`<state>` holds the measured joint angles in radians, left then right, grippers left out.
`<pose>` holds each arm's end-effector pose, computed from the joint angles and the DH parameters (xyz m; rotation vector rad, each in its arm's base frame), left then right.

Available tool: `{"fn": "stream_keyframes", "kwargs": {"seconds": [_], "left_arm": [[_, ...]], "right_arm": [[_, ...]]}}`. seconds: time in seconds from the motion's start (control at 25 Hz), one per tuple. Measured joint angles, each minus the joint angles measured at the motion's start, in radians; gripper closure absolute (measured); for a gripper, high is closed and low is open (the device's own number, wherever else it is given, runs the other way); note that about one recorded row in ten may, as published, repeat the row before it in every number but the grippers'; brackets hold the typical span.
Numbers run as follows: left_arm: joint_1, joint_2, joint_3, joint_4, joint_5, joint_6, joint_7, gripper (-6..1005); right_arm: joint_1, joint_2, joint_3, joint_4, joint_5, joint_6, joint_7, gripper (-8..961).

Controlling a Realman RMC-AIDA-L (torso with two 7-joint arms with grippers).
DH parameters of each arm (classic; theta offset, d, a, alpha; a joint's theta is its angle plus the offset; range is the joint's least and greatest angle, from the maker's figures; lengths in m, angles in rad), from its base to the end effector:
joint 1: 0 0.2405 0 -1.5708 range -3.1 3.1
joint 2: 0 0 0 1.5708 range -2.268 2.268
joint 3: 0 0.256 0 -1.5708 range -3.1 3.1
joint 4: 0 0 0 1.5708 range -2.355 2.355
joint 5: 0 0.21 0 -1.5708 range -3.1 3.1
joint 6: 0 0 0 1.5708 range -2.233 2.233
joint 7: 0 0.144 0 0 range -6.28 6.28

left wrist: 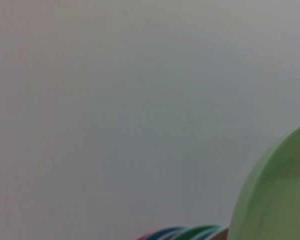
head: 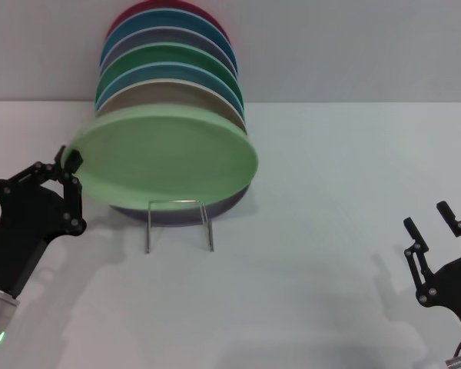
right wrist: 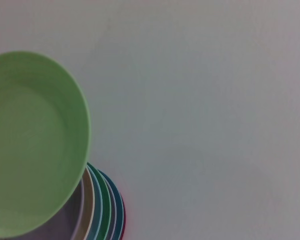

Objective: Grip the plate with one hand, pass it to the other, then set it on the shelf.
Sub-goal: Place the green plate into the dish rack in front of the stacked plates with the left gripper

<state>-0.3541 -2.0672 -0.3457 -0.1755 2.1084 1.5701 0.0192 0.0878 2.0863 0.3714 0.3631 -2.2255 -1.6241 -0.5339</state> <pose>-0.2907 0.2710 -0.0274 -1.7644 -0.1106 -0.8649 0.2946 0.1886 -0.0522 -1.6643 -0.0966 0.5791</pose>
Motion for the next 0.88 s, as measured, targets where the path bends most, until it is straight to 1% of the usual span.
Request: {"fn": "stream_keyframes", "kwargs": {"seconds": [0.4, 0.88], "left_arm": [[-0.001, -0.002, 0.044, 0.007, -0.001, -0.071, -0.001, 951], [-0.005, -0.004, 0.039, -0.001, -0.007, -0.147, -0.002, 950]], "right_arm": [[0.008, 0.0, 0.0, -0.003, 0.013, 0.006, -0.001, 592], [0.013, 0.0, -0.005, -0.001, 0.014, 0.012, -0.001, 593]]}}
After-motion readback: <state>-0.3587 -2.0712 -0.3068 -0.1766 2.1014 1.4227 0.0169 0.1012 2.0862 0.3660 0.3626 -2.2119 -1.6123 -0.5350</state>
